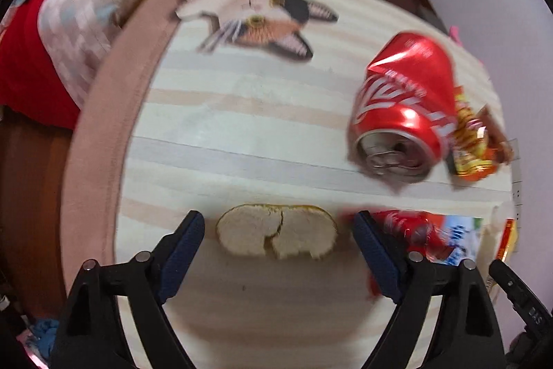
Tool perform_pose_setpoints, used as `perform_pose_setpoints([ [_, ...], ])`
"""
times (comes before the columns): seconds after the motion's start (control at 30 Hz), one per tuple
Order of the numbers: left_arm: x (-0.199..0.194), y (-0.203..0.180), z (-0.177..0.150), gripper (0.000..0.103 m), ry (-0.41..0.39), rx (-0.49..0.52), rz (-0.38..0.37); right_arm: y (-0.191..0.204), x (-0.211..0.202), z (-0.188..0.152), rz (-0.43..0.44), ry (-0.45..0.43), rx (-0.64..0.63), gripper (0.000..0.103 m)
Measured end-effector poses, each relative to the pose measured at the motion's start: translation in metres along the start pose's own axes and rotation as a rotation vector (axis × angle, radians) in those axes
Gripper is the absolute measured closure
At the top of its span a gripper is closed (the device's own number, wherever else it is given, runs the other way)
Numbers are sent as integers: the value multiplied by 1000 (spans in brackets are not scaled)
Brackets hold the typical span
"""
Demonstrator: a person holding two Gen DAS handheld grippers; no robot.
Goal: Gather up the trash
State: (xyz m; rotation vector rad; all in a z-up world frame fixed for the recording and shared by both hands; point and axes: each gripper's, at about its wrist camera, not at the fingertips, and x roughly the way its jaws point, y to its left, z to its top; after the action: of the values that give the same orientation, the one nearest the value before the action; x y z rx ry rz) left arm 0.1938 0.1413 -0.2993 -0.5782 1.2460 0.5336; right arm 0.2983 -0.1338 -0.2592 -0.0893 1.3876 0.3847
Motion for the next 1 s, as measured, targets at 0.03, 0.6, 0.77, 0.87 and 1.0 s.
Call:
perform_pose_setpoints([
  [0.03,0,-1,0,31,-12,5,16,1,2,0,-2,4,-1,43],
  [0.6,-89,-18,-91,83,-166,94,117,-1,-37,-36,50,-38,-105,43],
  [0.77,-141,-68,-98,83,-257,184,54,-12,-86,-46,100,-107,-140,44],
  [0.87,-171,-113,-103,83,-314,258,0,-32,-122,-48,130,-157,-141,44],
  [1.0,-194,-183,-112,83,-345,361,-89,-83,-165,-48,145,-215,-100,44],
])
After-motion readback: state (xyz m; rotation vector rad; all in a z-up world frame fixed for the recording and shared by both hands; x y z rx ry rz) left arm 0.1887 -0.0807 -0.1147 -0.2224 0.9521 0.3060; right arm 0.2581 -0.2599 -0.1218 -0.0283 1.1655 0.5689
